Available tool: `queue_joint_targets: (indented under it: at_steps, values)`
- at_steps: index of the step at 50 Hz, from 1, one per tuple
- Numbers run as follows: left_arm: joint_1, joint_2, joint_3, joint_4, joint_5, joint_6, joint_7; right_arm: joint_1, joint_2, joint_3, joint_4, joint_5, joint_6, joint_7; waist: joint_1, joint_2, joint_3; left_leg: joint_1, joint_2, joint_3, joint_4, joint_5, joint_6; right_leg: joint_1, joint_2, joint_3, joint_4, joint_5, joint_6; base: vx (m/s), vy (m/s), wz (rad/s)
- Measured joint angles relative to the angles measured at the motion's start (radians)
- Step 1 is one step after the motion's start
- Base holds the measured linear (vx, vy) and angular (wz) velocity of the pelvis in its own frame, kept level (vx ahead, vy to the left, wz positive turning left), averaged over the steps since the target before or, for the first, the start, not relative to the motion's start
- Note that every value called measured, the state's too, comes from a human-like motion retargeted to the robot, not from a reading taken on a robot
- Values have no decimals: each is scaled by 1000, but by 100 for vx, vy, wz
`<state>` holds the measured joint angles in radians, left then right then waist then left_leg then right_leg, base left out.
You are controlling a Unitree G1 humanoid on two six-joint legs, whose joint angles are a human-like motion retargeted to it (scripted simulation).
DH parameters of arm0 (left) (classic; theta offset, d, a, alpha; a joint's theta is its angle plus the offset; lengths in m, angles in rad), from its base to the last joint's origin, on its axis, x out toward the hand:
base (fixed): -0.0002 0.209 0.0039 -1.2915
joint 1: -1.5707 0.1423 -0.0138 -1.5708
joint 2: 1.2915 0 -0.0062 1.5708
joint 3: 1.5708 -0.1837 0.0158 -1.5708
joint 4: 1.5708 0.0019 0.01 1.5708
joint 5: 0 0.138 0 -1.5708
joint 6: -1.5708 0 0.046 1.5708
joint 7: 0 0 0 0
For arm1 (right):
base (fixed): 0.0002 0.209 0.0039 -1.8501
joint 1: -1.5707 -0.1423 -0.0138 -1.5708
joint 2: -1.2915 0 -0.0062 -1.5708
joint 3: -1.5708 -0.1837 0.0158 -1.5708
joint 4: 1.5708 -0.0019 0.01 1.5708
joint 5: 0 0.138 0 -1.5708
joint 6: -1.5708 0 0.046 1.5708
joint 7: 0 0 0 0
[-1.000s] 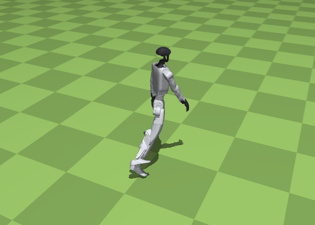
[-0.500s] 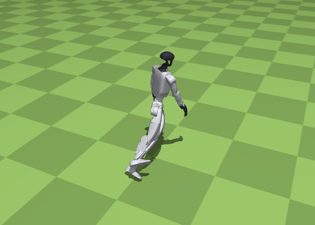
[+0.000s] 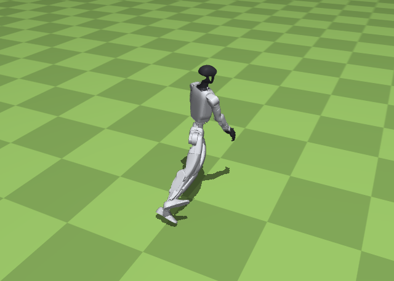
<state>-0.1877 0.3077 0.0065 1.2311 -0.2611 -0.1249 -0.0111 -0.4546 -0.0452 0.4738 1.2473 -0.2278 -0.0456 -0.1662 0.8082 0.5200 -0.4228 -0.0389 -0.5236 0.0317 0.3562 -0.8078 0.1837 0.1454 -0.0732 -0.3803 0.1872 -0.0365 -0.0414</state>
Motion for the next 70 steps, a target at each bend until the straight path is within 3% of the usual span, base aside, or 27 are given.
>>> queue_joint_targets:
  at_steps: [8, 10, 15, 20, 31, 40, 50, 59, 70]
  values:
    - [-7, -3, 7, 15, 10, 12, -2, -6, 14, 26, 13, 7, 12, 2, -101, -84, 114, 59, 0, 25, -53, 10, -11, 33, 8, -48, -40, 26, 48, -10, -51, 23]
    - [-12, -6, 13, 25, 32, 21, -12, -5, 13, 24, 9, 12, 7, 7, -179, -132, 142, 101, 0, 49, -110, 59, -17, 32, -6, -110, -31, -1, 71, -13, -63, 95]
    - [-4, -20, 31, 67, 21, 26, -7, 8, 11, 3, 25, 32, 12, 4, -276, -195, 217, 166, 0, 96, -154, 61, -36, 46, -4, -152, -26, -38, 117, -14, -51, 72]
    - [40, -57, 54, 147, 24, 48, -34, 39, -6, -41, 94, 72, 21, 2, -340, -234, 239, 208, 0, 87, -206, 135, -41, 51, -10, -184, -17, -71, 122, -7, -30, 27]
    - [178, -121, 44, 263, 16, 63, -79, 36, -26, -46, 130, -1, 29, 0, -325, -183, 217, 204, 0, 93, -160, 138, -36, 61, 12, -85, -51, -63, 117, 1, -3, -40]
    - [148, -97, 39, 166, 24, 41, -69, -8, -9, -18, 100, 30, 9, 3, -295, -158, 196, 193, 0, 94, -138, 94, -35, 78, 10, -101, -73, -41, 110, 4, 19, 7]
    - [131, -113, 15, 35, 25, 23, -81, -54, -12, -8, 124, -12, 30, 12, -136, -7, 100, 77, 0, 61, -31, 16, -13, 66, -8, -54, -50, 41, 26, 11, 53, -28]
    - [120, -1, -60, 37, 75, 25, -72, -119, 70, -46, 70, -38, 24, -13, -51, 0, -1, -45, 0, 94, -16, 27, 0, -47, -43, -37, 21, 31, -7, 5, 40, -27]
    - [100, 58, 3, 22, 65, 31, 8, -120, 113, 30, -54, -115, 30, -53, -126, 0, 57, -6, 0, 123, -45, 46, 1, -35, -54, -63, 34, -4, 10, -2, -4, 14]
